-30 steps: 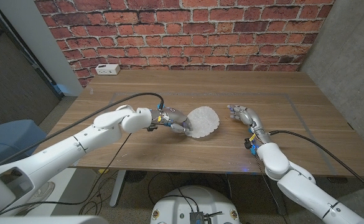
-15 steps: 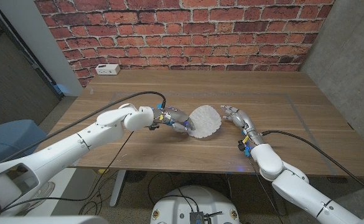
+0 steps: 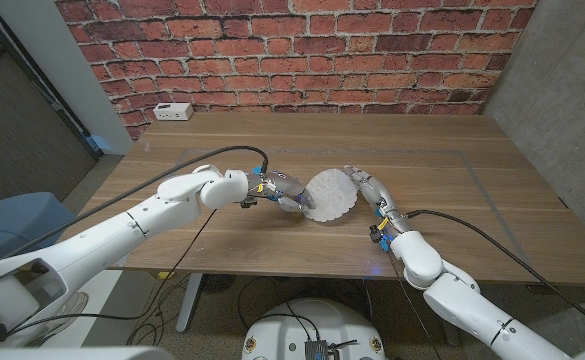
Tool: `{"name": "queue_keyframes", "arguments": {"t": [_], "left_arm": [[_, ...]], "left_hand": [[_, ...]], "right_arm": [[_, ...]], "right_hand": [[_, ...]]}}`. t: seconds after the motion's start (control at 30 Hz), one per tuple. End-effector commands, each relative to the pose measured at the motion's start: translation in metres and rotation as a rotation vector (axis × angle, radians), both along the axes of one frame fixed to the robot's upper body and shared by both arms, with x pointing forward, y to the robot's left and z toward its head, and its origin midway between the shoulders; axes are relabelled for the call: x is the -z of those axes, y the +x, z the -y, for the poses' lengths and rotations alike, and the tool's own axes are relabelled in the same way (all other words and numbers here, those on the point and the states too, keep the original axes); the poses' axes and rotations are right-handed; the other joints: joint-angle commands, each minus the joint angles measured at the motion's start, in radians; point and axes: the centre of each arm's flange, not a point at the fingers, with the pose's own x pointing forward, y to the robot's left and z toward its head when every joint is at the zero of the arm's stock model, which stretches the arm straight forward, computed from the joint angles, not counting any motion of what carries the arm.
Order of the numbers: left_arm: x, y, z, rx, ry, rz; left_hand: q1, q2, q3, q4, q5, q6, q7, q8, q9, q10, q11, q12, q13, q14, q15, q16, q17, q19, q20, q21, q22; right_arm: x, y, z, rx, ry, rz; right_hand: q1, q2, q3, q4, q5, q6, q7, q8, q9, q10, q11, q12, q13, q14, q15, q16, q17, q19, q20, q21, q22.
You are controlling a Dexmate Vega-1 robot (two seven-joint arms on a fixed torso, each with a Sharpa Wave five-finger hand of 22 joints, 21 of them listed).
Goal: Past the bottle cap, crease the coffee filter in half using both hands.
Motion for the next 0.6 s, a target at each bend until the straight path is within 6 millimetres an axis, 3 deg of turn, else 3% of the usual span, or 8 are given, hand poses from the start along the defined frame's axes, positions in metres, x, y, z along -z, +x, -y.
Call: {"name": "queue_keyframes", "arguments": {"t": [0.03,0.2,0.23,0.4,0.6], "left_arm": [[0.000,0.001,-0.001,0.013,-0.001,0.005],[0.001,0.002,-0.003,0.011,0.001,0.003],[0.001,0.003,-0.003,0.010,0.001,0.001],[0.001,0.004,-0.004,0.012,0.001,0.001],[0.001,0.005,-0.006,0.010,0.003,0.003]], "left_hand": [[0.010,0.003,0.005,0.006,-0.001,0.002,-0.007,-0.004,0.001,-0.007,0.000,-0.003,0.004,0.007,-0.011,-0.002,0.004,0.007,0.005,0.005,0.003],[0.011,0.003,0.006,0.006,-0.002,-0.001,-0.009,-0.005,0.001,-0.010,-0.001,-0.006,0.004,0.006,-0.015,-0.002,0.005,0.007,0.005,0.005,0.003],[0.011,0.003,0.005,0.007,-0.002,0.000,-0.009,-0.005,0.000,-0.010,-0.001,-0.007,0.003,0.006,-0.016,-0.002,0.005,0.007,0.005,0.005,0.003],[0.013,0.003,0.006,0.007,-0.002,-0.002,-0.011,-0.005,0.000,-0.012,0.000,-0.009,0.003,0.005,-0.019,-0.003,0.005,0.007,0.006,0.005,0.003],[0.014,0.003,0.006,0.008,-0.003,-0.005,-0.010,-0.005,0.000,-0.012,-0.002,-0.011,0.002,0.002,-0.021,-0.004,0.005,0.007,0.006,0.005,0.003]], "right_arm": [[-0.001,0.006,-0.036,-0.136,0.030,-0.023],[-0.001,0.007,-0.044,-0.160,0.046,-0.023],[-0.002,0.007,-0.045,-0.164,0.053,-0.019],[-0.003,0.005,-0.048,-0.140,0.074,0.024],[-0.004,0.004,-0.046,-0.084,0.113,0.063]], "right_hand": [[-0.005,-0.004,0.003,0.001,0.005,-0.016,0.004,-0.003,0.000,-0.014,-0.001,0.000,-0.001,-0.012,0.003,-0.004,-0.003,-0.011,0.001,-0.004,0.003],[-0.004,-0.008,0.001,-0.003,0.007,-0.041,0.003,-0.003,-0.001,-0.037,-0.001,-0.002,-0.001,-0.029,0.007,-0.005,-0.010,-0.022,0.005,-0.003,0.002],[-0.003,-0.008,-0.001,-0.006,0.008,-0.053,0.003,0.001,-0.001,-0.074,-0.010,-0.007,-0.002,-0.048,0.006,-0.007,-0.014,-0.033,0.005,-0.003,0.002],[-0.001,-0.011,-0.020,-0.020,0.011,-0.124,-0.023,0.004,-0.002,-0.201,-0.030,-0.003,-0.005,-0.190,0.003,-0.016,-0.034,-0.146,-0.008,-0.011,0.001],[0.005,-0.007,-0.021,-0.028,0.013,-0.102,-0.033,0.016,-0.003,-0.198,-0.037,0.007,-0.005,-0.187,-0.007,-0.004,-0.039,-0.145,-0.007,-0.001,0.001]]}}
